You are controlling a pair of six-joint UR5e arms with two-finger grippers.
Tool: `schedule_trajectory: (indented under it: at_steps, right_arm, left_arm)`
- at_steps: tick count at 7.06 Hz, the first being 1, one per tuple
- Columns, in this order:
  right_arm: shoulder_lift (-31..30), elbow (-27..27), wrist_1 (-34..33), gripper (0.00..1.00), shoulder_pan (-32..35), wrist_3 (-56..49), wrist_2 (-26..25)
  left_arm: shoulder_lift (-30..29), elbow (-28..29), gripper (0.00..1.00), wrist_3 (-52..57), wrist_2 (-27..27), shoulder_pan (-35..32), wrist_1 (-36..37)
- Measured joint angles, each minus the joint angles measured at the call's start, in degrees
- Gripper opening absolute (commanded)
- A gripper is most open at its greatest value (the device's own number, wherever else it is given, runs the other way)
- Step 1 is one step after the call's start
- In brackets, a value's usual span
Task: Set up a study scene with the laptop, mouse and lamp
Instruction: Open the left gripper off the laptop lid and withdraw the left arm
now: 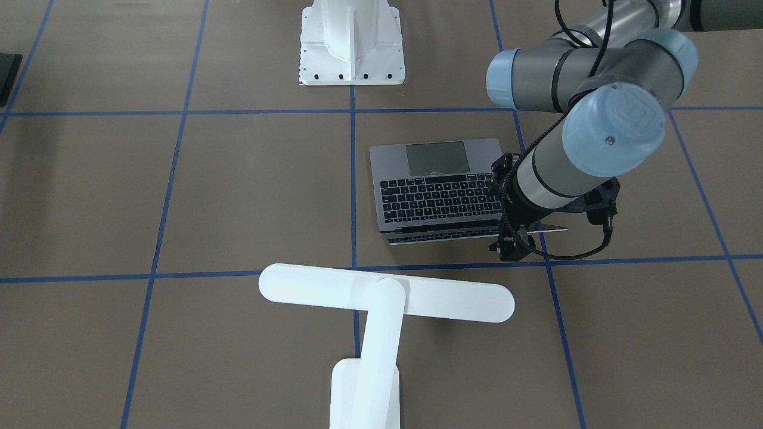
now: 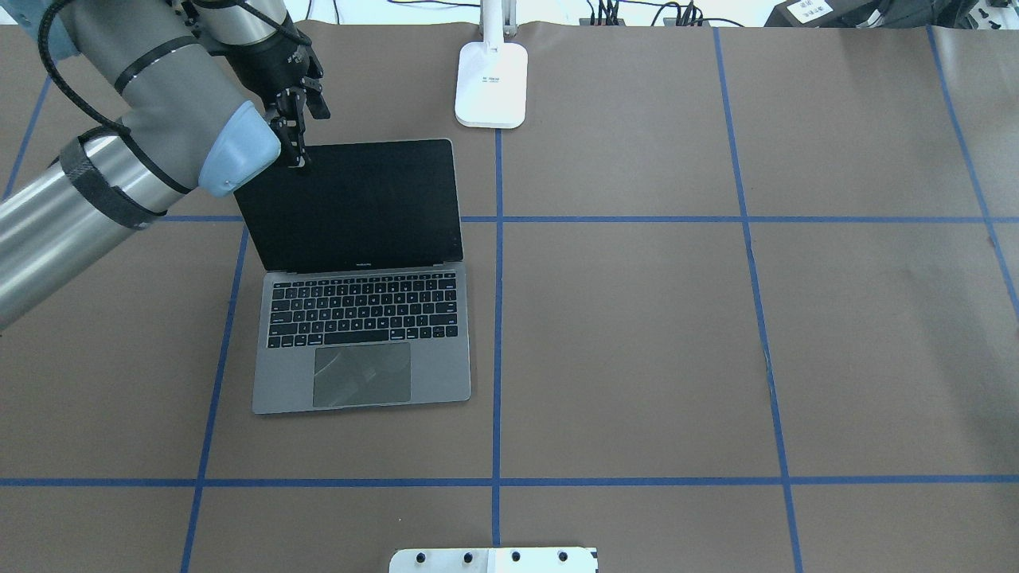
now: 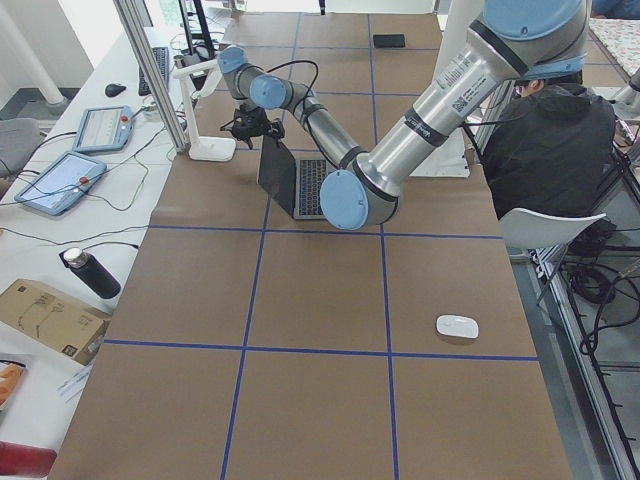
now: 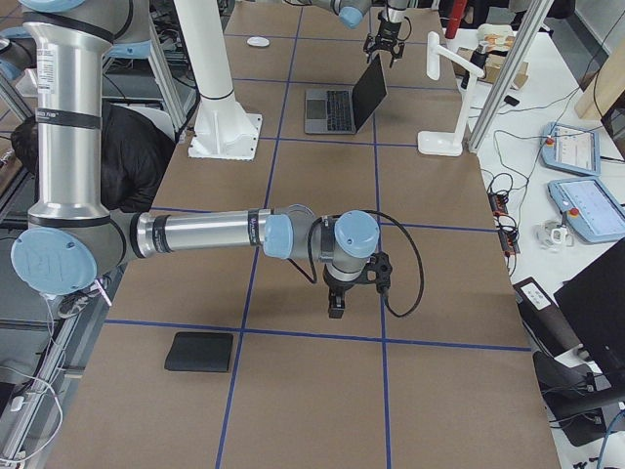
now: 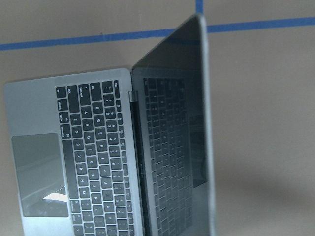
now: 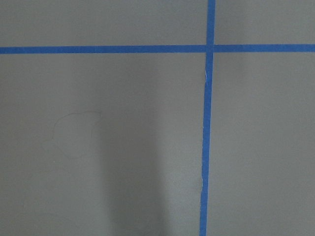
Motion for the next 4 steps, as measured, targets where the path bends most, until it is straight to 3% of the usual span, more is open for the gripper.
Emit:
schedule_trajectory:
  at_steps: [2,4]
  right_arm:
    - [0.39,1.12,0.01,1.0,-0.12,-0.31,0.06]
    - [0.63,1.72,0.01,1.0,-0.12,-0.4,0.07]
  left_arm:
    - [2.44,-7.43,1.0,4.08,3.03,-2.07,-0.02]
    - [8.51,-16.21,1.0,16.69,3.61,-3.17,0.19]
